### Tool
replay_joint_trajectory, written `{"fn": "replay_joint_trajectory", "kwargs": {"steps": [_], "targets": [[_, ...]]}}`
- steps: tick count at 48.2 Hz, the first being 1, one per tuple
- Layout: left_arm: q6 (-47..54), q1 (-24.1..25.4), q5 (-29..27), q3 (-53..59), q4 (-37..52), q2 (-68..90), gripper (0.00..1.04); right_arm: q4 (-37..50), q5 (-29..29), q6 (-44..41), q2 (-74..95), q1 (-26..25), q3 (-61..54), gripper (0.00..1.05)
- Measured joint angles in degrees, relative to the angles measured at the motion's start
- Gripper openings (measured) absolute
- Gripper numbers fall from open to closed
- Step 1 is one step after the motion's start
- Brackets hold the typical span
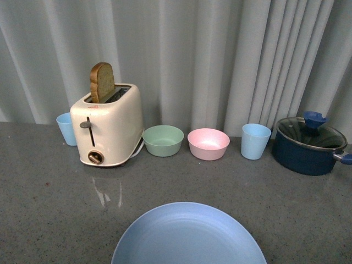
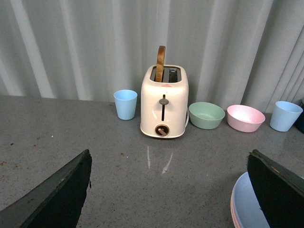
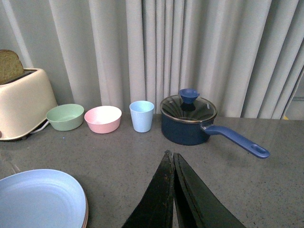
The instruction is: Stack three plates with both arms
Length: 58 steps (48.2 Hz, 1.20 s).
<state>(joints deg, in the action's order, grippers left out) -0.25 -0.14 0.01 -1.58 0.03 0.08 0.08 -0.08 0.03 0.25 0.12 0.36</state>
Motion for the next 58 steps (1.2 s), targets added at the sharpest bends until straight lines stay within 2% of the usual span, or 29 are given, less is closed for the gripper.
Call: {"fn": "replay_joint_trajectory", "kwargs": {"steps": [11, 15, 20, 22, 25, 29, 58], "targets": [[0.0, 0.0, 0.0, 0.0, 0.0, 0.0, 0.98, 0.0, 0.0, 0.0, 0.0, 0.0, 0.0, 0.44], [0.0, 0.0, 0.0, 0.0, 0.0, 0.0, 0.98, 0.0, 0.0, 0.0, 0.0, 0.0, 0.0, 0.64], [0.0, 0.0, 0.0, 0.0, 0.0, 0.0, 0.98, 0.0, 0.0, 0.0, 0.0, 0.0, 0.0, 0.8], [0.0, 0.0, 0.0, 0.0, 0.0, 0.0, 0.98, 0.0, 0.0, 0.0, 0.0, 0.0, 0.0, 0.91], [0.0, 0.0, 0.0, 0.0, 0.0, 0.0, 0.98, 0.0, 0.0, 0.1, 0.0, 0.0, 0.0, 0.99], [0.0, 0.0, 0.0, 0.0, 0.0, 0.0, 0.98, 0.0, 0.0, 0.0, 0.0, 0.0, 0.0, 0.97], [0.0, 0.0, 0.0, 0.0, 0.0, 0.0, 0.98, 0.0, 0.0, 0.0, 0.0, 0.0, 0.0, 0.97]]}}
